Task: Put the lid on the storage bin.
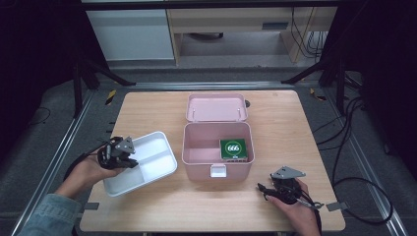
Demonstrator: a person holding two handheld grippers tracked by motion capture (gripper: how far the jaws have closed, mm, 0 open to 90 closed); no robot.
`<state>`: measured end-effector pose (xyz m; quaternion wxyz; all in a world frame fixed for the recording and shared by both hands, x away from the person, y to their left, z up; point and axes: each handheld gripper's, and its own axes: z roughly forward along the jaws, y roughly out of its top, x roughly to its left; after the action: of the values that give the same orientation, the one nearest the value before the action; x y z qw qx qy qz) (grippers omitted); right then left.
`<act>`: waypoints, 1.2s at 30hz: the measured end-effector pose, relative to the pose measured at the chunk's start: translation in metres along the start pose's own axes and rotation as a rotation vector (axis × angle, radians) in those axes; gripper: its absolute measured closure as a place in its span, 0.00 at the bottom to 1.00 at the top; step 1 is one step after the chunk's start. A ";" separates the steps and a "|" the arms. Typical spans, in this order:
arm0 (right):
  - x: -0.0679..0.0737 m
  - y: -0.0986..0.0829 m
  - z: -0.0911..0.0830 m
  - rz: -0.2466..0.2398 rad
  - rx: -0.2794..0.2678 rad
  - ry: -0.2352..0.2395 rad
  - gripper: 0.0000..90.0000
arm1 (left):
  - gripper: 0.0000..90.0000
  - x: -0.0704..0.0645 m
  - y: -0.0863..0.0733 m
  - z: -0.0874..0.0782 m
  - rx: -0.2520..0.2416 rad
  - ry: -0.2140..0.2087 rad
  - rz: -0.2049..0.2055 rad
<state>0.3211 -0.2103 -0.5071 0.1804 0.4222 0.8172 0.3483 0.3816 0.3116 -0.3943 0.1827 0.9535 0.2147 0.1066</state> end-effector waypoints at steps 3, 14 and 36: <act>-0.001 0.000 0.000 0.000 0.001 0.000 0.41 | 1.00 0.005 0.005 -0.012 -0.017 0.010 0.003; -0.001 0.000 -0.001 -0.001 -0.001 -0.003 0.41 | 1.00 0.020 0.033 -0.050 -0.066 0.041 0.034; -0.005 0.001 0.004 0.026 -0.007 0.012 0.42 | 1.00 0.039 0.108 -0.068 -0.122 0.033 0.121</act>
<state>0.3273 -0.2126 -0.5086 0.1725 0.4299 0.8116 0.3560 0.4368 0.2591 -0.2848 0.2301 0.9500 0.1526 0.1460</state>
